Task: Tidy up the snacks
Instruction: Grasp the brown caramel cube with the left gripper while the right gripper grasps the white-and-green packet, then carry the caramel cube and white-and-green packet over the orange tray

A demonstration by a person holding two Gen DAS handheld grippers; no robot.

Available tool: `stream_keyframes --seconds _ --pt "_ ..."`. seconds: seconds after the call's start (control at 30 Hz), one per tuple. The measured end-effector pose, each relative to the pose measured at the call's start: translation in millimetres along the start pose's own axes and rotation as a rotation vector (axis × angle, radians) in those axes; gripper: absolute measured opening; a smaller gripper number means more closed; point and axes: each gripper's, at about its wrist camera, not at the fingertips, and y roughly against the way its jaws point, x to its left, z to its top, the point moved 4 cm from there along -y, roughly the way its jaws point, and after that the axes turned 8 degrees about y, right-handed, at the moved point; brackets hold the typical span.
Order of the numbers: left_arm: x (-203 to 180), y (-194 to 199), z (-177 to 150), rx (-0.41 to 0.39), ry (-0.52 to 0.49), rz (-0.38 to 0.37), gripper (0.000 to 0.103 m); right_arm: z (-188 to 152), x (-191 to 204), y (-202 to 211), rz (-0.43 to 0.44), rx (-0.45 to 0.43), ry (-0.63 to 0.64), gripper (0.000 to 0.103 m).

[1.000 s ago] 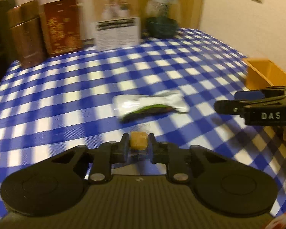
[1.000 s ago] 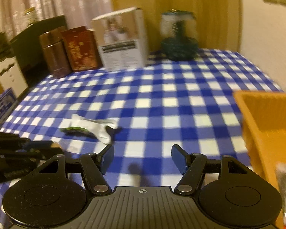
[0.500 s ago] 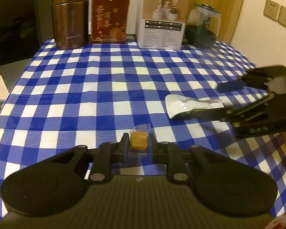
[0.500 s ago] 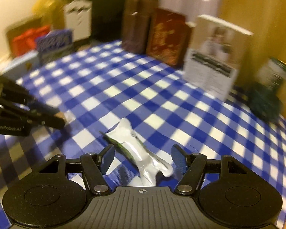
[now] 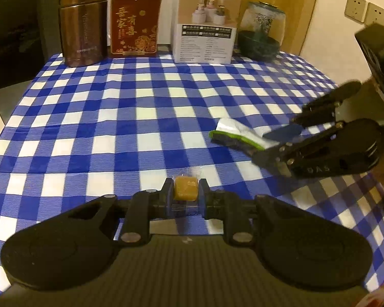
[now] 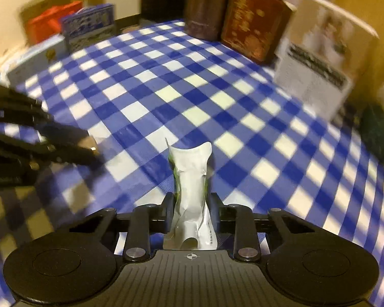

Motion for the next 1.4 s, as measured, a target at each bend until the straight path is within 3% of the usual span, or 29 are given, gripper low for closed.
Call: stream_keyframes --seconds 0.23,0.37,0.53,0.73,1.17,1.3,1.4 --pt "-28.1 16.0 -12.3 0.013 -0.041 -0.053 0.018 -45.2 25.9 45.7 -0.006 -0.013 -0.354 0.029" --pt "-46.1 27.4 -28.8 0.041 -0.077 -0.077 0.018 -77.7 52.7 76.1 -0.135 -0.014 -0.455 0.029" --pt "-59.9 39.7 -51.9 0.071 -0.085 -0.094 0.018 -101.6 81.7 96.8 -0.268 -0.039 -0.492 0.029" --pt "-63.3 42.2 -70.9 0.086 -0.08 -0.078 0.018 -109.2 79.0 97.7 -0.266 -0.073 -0.5 0.03" --pt "-64.6 38.9 -75.0 0.077 -0.127 -0.057 0.021 -115.7 61.7 100.7 -0.271 -0.134 -0.626 0.042" --pt "-67.4 38.0 -76.4 0.075 -0.144 -0.069 0.037 -114.5 62.0 101.0 -0.276 -0.13 -0.615 0.042" --pt "-71.7 37.3 -79.0 0.071 -0.187 -0.059 0.04 -112.5 64.5 97.7 -0.283 -0.124 -0.593 0.042"
